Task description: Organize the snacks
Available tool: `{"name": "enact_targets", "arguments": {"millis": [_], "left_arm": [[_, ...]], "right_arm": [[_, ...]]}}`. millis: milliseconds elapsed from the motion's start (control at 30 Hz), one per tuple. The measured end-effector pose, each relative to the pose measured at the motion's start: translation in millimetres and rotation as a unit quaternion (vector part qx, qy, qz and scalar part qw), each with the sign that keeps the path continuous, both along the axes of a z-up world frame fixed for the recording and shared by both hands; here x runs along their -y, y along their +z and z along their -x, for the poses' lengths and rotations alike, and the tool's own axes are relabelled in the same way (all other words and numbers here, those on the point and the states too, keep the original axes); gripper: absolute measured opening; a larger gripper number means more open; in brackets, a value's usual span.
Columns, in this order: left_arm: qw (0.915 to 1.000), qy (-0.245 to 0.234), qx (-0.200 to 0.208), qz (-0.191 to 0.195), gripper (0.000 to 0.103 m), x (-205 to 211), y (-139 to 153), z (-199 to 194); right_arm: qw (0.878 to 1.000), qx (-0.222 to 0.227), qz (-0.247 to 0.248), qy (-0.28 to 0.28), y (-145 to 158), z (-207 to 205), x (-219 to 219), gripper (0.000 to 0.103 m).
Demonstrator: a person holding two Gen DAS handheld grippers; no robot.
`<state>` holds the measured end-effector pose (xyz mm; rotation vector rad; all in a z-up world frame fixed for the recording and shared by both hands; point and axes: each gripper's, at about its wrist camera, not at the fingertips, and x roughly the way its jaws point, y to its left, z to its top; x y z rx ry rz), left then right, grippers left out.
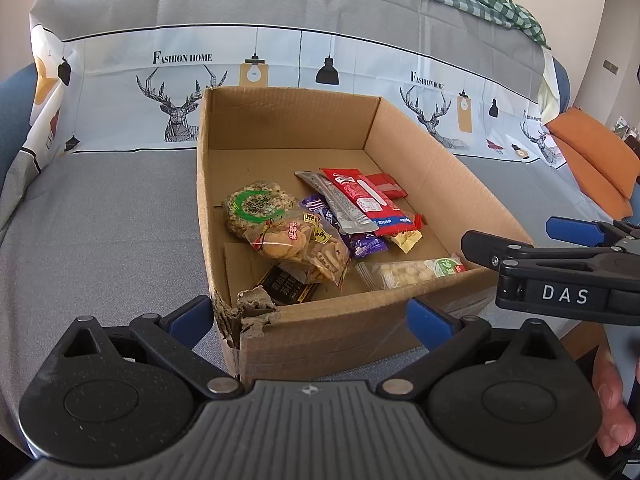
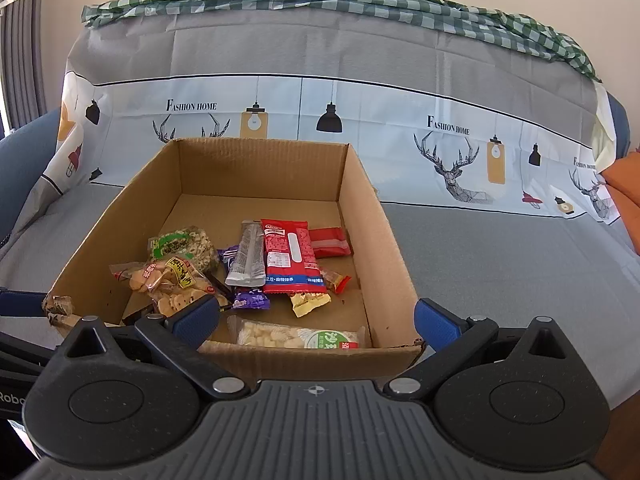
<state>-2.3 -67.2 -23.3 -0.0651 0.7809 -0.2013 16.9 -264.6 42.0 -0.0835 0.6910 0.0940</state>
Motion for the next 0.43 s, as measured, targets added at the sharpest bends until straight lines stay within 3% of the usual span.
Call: {"name": "enact_targets", "arguments": {"millis": [433], "left_arm": [[0.9999, -0.001, -0.003, 0.011, 0.103, -6.3, -1.2, -1.7]], "right_arm": [[1.0, 0.006, -0.02, 0.001, 4.5, 0.2, 7.1, 0.102]]}}
